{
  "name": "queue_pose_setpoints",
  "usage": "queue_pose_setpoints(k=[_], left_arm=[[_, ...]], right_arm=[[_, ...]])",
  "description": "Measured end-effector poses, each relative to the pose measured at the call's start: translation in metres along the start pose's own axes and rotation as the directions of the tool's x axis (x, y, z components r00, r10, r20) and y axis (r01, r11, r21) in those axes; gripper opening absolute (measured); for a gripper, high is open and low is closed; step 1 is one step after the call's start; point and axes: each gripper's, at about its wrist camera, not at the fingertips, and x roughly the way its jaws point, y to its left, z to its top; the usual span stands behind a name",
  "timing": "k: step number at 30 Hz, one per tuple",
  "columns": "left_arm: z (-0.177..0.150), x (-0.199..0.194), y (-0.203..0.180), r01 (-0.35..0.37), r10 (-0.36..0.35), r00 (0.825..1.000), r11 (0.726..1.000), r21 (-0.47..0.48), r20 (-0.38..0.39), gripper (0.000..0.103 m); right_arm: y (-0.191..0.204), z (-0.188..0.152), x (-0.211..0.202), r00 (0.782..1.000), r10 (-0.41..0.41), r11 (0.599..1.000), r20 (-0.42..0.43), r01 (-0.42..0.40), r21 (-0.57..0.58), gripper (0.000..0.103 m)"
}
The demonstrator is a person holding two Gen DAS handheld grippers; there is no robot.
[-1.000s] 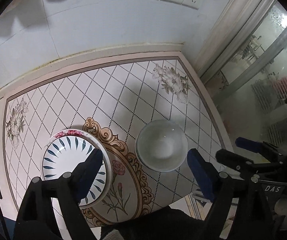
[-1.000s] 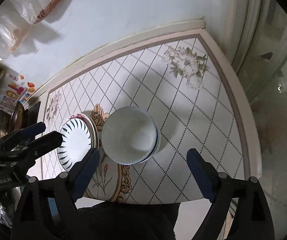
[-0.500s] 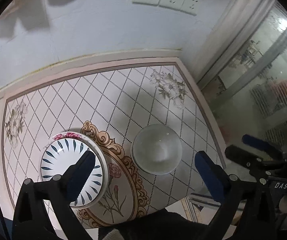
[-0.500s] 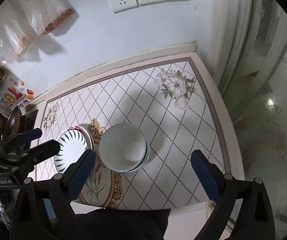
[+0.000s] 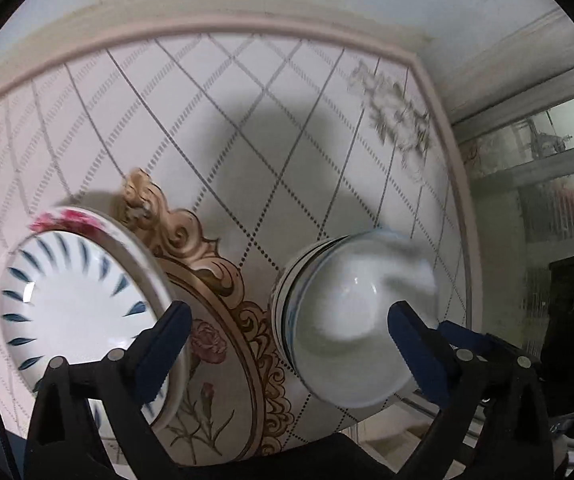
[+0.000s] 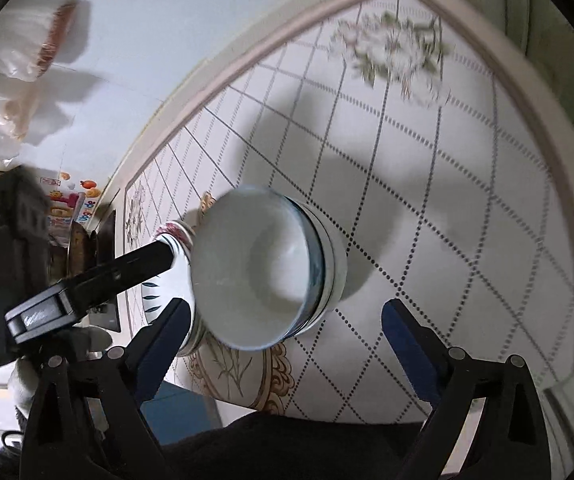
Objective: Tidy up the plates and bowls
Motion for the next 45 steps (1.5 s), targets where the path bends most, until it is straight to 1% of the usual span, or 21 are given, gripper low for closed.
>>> queue_pose_setpoints(k=[4,6,8,9,10,12,14,15,16,17,18,19,20,21,24,26,29,32,40,45], left_arm=[[0.004,0.02,0.003,0.031,-0.031,0.998,0.999,-0.014,-0.045,0.098],[0.007,0.029,0.005,0.061,-0.063,0.996,0.998,-0.032,-0.068,0.098],[0.009,0.038,0.006,0.089,-0.093,0.991,0.995,-0.047,-0.096,0.098],[0.01,0.041,0.006,0.1,-0.105,0.989,0.993,-0.054,-0.102,0.095],[0.011,0.045,0.006,0.108,-0.114,0.988,0.992,-0.06,-0.108,0.088],[0.011,0.052,0.005,0.123,-0.13,0.983,0.99,-0.063,-0.128,0.081],[0.012,0.058,0.004,0.128,-0.136,0.981,0.99,-0.067,-0.136,0.064],[0.012,0.06,0.004,0.134,-0.142,0.98,0.989,-0.068,-0.14,0.062],[0.012,0.061,0.004,0.135,-0.144,0.98,0.988,-0.071,-0.139,0.055],[0.011,0.062,0.004,0.131,-0.14,0.981,0.989,-0.073,-0.137,0.052],[0.011,0.062,0.005,0.126,-0.135,0.982,0.989,-0.074,-0.13,0.051],[0.01,0.062,0.006,0.127,-0.136,0.983,0.989,-0.076,-0.125,0.05],[0.01,0.062,0.007,0.13,-0.139,0.983,0.988,-0.079,-0.117,0.05],[0.009,0.061,0.008,0.129,-0.137,0.985,0.988,-0.083,-0.108,0.05],[0.007,0.059,0.009,0.123,-0.131,0.988,0.989,-0.084,-0.087,0.05],[0.005,0.057,0.007,0.105,-0.111,0.991,0.991,-0.081,-0.077,0.049],[0.004,0.055,0.005,0.08,-0.085,0.994,0.994,-0.071,-0.071,0.049],[0.003,0.054,0.005,0.073,-0.078,0.995,0.995,-0.073,-0.069,0.049],[0.007,0.035,0.007,0.074,-0.077,0.996,0.993,-0.094,-0.036,0.049],[0.01,0.016,0.012,0.079,-0.08,0.997,0.992,-0.099,-0.005,0.049]], right_arm=[[-0.014,0.004,0.026,0.998,0.049,0.998,-0.037,-0.047,0.046,0.098],[-0.022,0.006,0.037,0.996,0.072,0.995,-0.051,-0.068,0.068,0.098],[-0.029,0.007,0.048,0.992,0.113,0.99,-0.063,-0.108,0.087,0.098],[-0.032,0.008,0.052,0.989,0.133,0.987,-0.064,-0.126,0.099,0.098],[-0.035,0.009,0.056,0.986,0.152,0.984,-0.065,-0.144,0.107,0.098],[-0.04,0.012,0.064,0.981,0.18,0.978,-0.071,-0.17,0.125,0.098],[-0.042,0.013,0.072,0.979,0.185,0.976,-0.082,-0.173,0.129,0.095],[-0.044,0.014,0.075,0.979,0.189,0.975,-0.081,-0.177,0.134,0.094],[-0.045,0.014,0.08,0.974,0.211,0.97,-0.086,-0.198,0.142,0.09],[-0.046,0.015,0.082,0.972,0.22,0.967,-0.087,-0.206,0.147,0.081],[-0.047,0.015,0.086,0.969,0.23,0.965,-0.089,-0.214,0.154,0.077],[-0.047,0.016,0.09,0.965,0.246,0.961,-0.09,-0.231,0.155,0.07],[-0.047,0.016,0.091,0.966,0.243,0.962,-0.089,-0.228,0.153,0.064],[-0.047,0.016,0.093,0.969,0.23,0.965,-0.085,-0.216,0.151,0.062],[-0.045,0.017,0.093,0.972,0.22,0.968,-0.08,-0.208,0.143,0.059],[-0.044,0.017,0.093,0.974,0.213,0.971,-0.082,-0.201,0.13,0.058],[-0.043,0.017,0.092,0.974,0.204,0.974,-0.095,-0.192,0.121,0.057],[-0.041,0.017,0.092,0.975,0.199,0.975,-0.099,-0.187,0.119,0.057],[-0.026,0.022,0.084,0.976,0.192,0.979,-0.103,-0.185,0.081,0.057],[-0.004,0.031,0.076,0.976,0.194,0.981,-0.096,-0.191,0.046,0.057]])
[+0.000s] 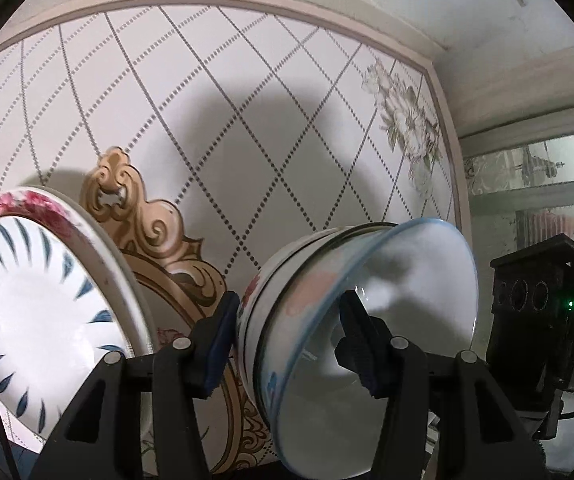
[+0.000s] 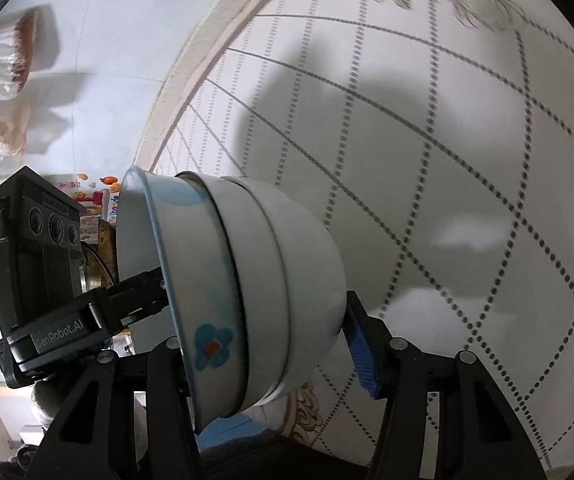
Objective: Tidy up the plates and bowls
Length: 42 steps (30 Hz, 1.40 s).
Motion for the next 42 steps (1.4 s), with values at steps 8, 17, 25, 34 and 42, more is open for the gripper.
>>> queue_pose_setpoints(k=[8,17,25,34,42], left_arm=[[0.001,-0.037,0.028,0.009,-0.006,0.999,0.998,-0.056,0.053,0.049],[-0.01,-0.077,0.087,0.002,0.018,0.993,0.984,-0.176,0.117,0.049],[-0.03,-0.093,0.146,-0.005,0.052,0.988,0.952,-0.307,0.144,0.049],[-0.038,-0.091,0.186,-0.001,0.062,0.987,0.926,-0.378,0.147,0.049],[-0.032,-0.083,0.193,0.003,0.059,0.987,0.925,-0.38,0.152,0.049]], right_arm=[[0.043,0.007,0.007,1.0,0.003,0.998,-0.018,-0.004,-0.068,0.057],[0.1,0.008,0.048,0.994,0.023,0.986,-0.103,-0.039,-0.161,0.057],[0.143,0.001,0.108,0.978,0.025,0.971,-0.209,-0.073,-0.226,0.057],[0.161,-0.007,0.16,0.963,-0.005,0.961,-0.269,-0.07,-0.268,0.057],[0.162,-0.001,0.176,0.965,-0.04,0.958,-0.26,-0.037,-0.286,0.057]])
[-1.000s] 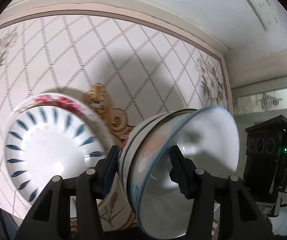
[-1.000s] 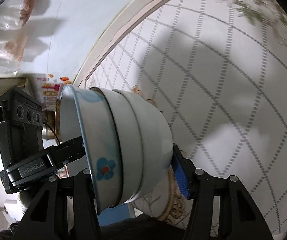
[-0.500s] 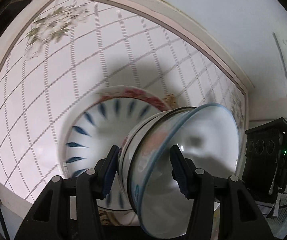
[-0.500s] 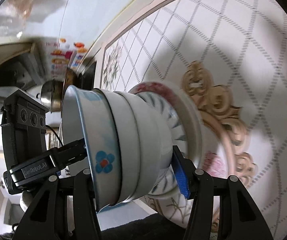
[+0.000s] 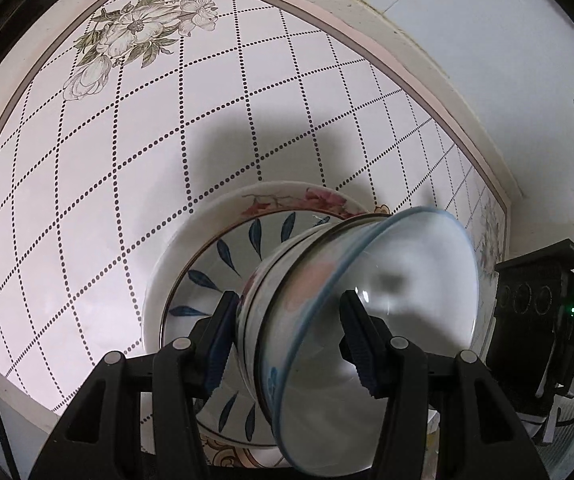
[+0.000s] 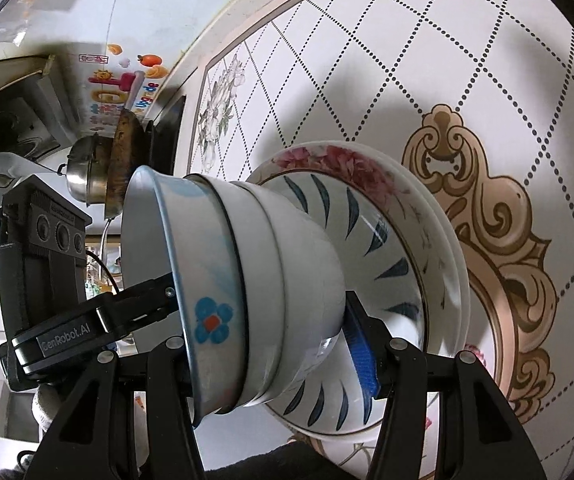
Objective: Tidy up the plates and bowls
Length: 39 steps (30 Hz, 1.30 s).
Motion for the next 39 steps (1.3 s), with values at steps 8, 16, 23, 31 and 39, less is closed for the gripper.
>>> queue_pose_setpoints(k=[8,16,23,31,39], left_arm=[[0.002,0.003,0.002,-0.026,0.026,1.0,0.999,0.036,0.003,0.048],[0.0,-0.002,0.0,-0.074,0.074,0.997,0.994,0.078,0.009,0.047],[-0.006,-0.026,0.0,-0.157,0.148,0.986,0.979,0.133,0.073,0.05],[-0.023,-0.072,0.003,-0.197,0.155,0.97,0.953,0.231,0.188,0.055],[-0.057,-0.135,0.009,-0.25,0.13,0.936,0.898,0.362,0.326,0.084]], right_arm=[[-0.001,0.004,0.005,1.0,-0.013,1.0,0.007,0.013,0.006,0.057],[0.0,0.002,0.006,1.0,-0.017,1.0,-0.006,0.017,0.02,0.057],[0.008,-0.006,-0.003,0.995,-0.099,0.995,0.017,0.098,0.014,0.059],[0.061,-0.038,-0.043,0.952,-0.251,0.963,0.175,0.264,-0.053,0.067],[0.13,-0.102,-0.076,0.852,-0.372,0.917,0.368,0.399,0.003,0.09]])
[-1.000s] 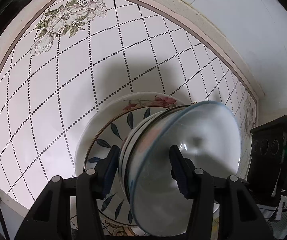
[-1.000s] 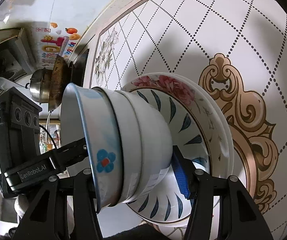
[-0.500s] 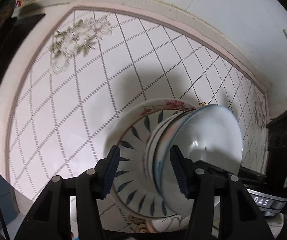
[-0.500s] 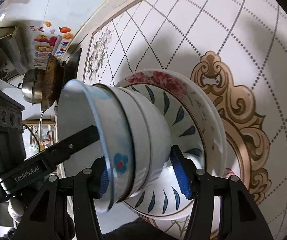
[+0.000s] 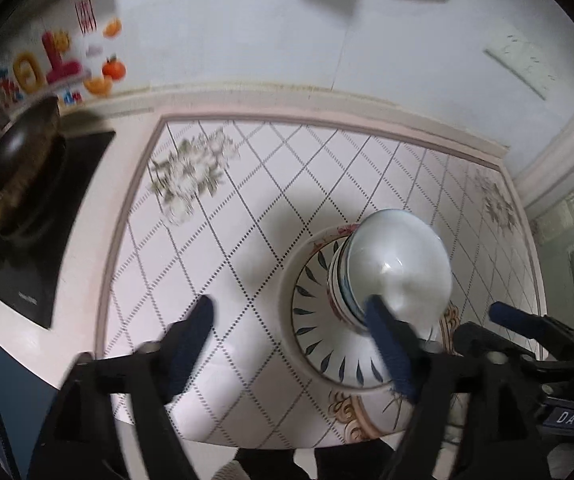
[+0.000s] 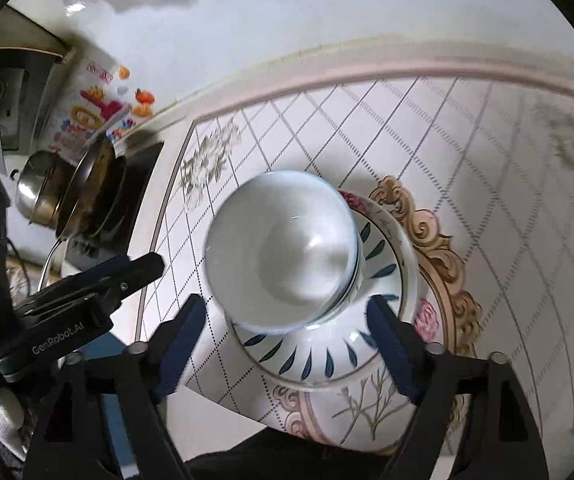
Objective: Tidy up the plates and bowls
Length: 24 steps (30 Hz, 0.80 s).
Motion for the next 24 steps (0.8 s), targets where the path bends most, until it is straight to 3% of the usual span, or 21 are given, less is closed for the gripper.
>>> queue_pose_setpoints(k=[4,7,15,24], left_arm=[[-0.012,-0.029,0.006,0.002,-0.004,0.999,0.999,0.034,0.052,0.087],[-0.023,-0.055,0.006,-0.01,0.005,0.994,0.999,0.049,0.112,0.101],[-0.055,-0.115,-0.001,-0.026,0.015,0.97,0.999,0.043,0.244,0.101],[-0.106,-0.175,-0.022,-0.029,0.029,0.939,1.0,-0.005,0.344,0.102]], right_arm=[[0.023,-0.022,-0.036,0.995,-0.067,0.998,0.07,0.066,0.004,0.094],[0.039,-0.038,-0.062,0.986,-0.111,0.994,0.124,0.112,0.0,0.096],[0.068,-0.077,-0.134,0.931,-0.217,0.972,0.295,0.234,-0.023,0.099],[0.078,-0.132,-0.204,0.887,-0.221,0.963,0.406,0.265,-0.055,0.101]])
